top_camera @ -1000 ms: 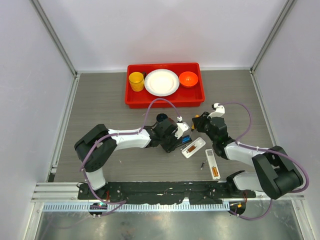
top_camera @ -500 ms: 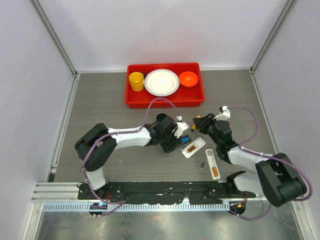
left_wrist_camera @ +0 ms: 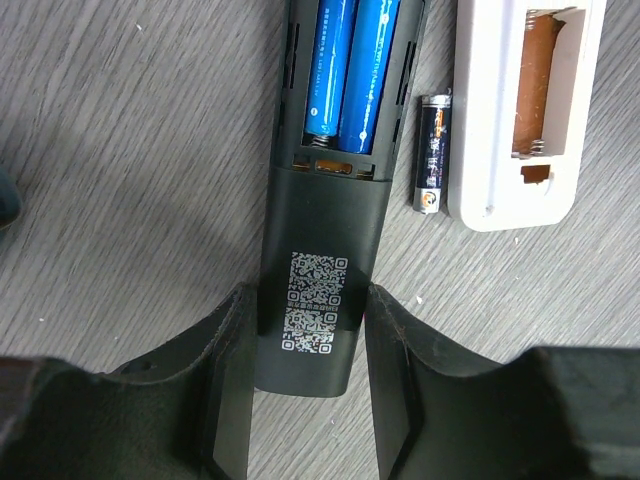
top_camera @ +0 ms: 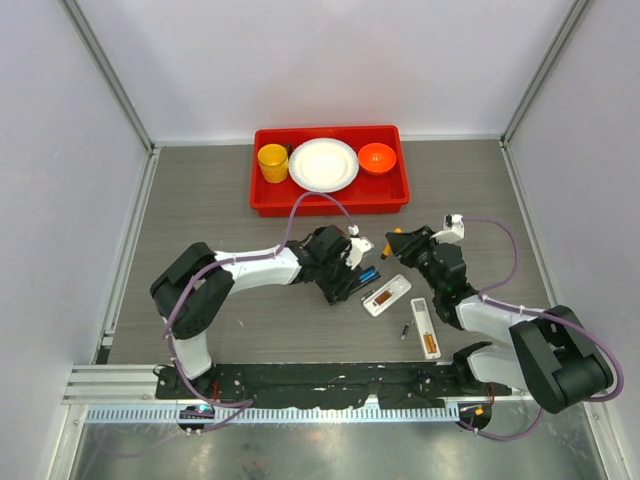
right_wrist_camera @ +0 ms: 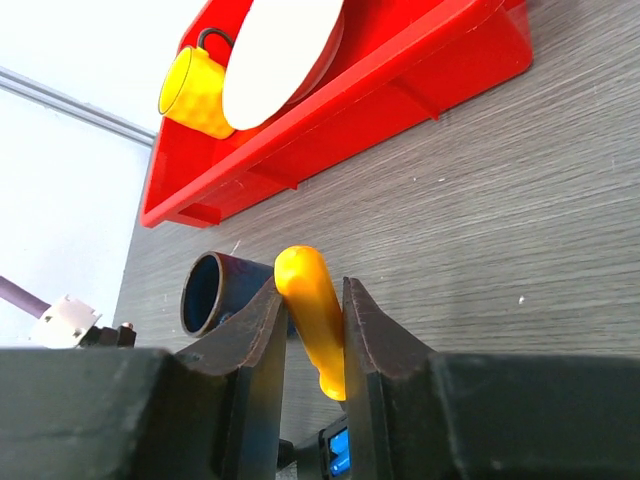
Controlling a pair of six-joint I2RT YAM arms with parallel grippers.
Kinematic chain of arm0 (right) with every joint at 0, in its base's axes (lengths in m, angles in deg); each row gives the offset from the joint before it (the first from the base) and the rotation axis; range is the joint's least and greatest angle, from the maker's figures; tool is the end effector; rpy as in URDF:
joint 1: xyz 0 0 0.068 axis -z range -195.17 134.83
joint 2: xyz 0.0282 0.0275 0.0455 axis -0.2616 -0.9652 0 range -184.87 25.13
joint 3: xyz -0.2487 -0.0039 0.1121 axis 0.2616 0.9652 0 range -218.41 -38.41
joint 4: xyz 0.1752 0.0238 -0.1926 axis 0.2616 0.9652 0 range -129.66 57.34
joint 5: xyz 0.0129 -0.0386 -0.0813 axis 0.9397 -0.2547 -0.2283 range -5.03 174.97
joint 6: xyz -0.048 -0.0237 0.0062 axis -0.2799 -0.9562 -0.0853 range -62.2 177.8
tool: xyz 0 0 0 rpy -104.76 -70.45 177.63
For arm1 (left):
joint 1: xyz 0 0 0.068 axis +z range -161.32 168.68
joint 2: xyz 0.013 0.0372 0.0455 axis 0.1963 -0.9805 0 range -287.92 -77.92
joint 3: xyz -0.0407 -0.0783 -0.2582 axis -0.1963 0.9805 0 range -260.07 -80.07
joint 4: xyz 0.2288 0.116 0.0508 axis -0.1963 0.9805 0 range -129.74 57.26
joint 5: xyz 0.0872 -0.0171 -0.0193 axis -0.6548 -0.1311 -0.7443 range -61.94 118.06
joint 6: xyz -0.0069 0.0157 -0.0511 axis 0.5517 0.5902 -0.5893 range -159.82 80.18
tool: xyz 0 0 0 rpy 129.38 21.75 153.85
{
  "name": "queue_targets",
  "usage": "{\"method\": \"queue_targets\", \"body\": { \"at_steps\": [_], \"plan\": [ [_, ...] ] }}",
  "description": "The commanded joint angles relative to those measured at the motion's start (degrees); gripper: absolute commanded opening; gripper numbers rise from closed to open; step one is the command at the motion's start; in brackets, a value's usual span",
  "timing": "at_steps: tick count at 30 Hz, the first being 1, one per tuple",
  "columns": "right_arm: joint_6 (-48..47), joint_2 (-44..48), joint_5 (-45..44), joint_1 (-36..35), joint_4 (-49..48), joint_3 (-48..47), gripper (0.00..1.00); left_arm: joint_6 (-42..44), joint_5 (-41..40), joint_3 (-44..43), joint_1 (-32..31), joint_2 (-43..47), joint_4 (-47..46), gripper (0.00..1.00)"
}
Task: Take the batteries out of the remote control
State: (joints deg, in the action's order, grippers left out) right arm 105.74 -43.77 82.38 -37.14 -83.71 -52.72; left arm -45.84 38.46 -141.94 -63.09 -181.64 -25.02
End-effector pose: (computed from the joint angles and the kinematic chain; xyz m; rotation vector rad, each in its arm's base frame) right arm 0.2079 0.0822 0.1749 0.4453 1.7780 0.8386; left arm 0.2211 -0.2909 0.1602 1.0983 2.4170 -0.5964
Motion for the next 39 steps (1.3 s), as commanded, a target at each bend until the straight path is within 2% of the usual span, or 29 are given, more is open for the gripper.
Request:
{"method": "queue_targets", "body": {
  "at_steps": [1, 7, 18, 30, 34, 35, 36, 37, 38, 39],
  "plan": [
    [15.4, -2.1, 16.9, -2.9, -7.4, 0.8, 0.01, -3.0, 0.3, 0.2, 0.2, -5.7, -2.2, 0.0],
    [17.2, -2.5, 17.0, -2.8, -9.3, 1.2, 0.01, -3.5, 0.2, -0.4, 0.4, -6.7, -1.4, 0.0],
    [15.4, 6.1, 15.1, -2.3, -0.1, -0.1, 0.01, -4.1, -0.2, -1.2, 0.8, -7.7, -0.7, 0.0],
    [-0.6, 15.2, 2.8, -2.4, 21.6, -5.3, 0.01, -4.4, -0.3, -1.0, 0.9, -7.2, -0.7, 0.0],
    [-3.9, 15.7, -1.3, -2.3, 25.4, -7.0, 0.01, -6.2, -4.7, -2.4, 0.9, -8.0, 2.4, 0.0],
    [-4.2, 15.7, -1.8, -2.3, 25.6, -7.1, 0.01, -6.7, -5.8, -2.8, 1.0, -8.2, 3.2, 0.03],
    [-4.8, 15.6, -2.5, -2.3, 25.7, -7.4, 0.01, -6.9, -6.3, -3.5, 0.9, -8.8, 3.8, 0.11],
    [-4.9, 15.4, -2.7, -2.3, 25.7, -7.4, 0.01, -7.1, -6.1, -3.8, 0.9, -9.0, 4.8, 0.21],
    [-4.8, 15.3, -2.9, -2.2, 25.5, -7.5, 0.01, -7.2, -5.7, -3.8, 0.9, -9.0, 4.9, 0.41],
    [-5.0, 14.8, -2.9, -2.2, 25.4, -7.5, 0.01, -7.2, -5.1, -3.5, 0.8, -8.7, 4.8, 0.48]
  ]
}}
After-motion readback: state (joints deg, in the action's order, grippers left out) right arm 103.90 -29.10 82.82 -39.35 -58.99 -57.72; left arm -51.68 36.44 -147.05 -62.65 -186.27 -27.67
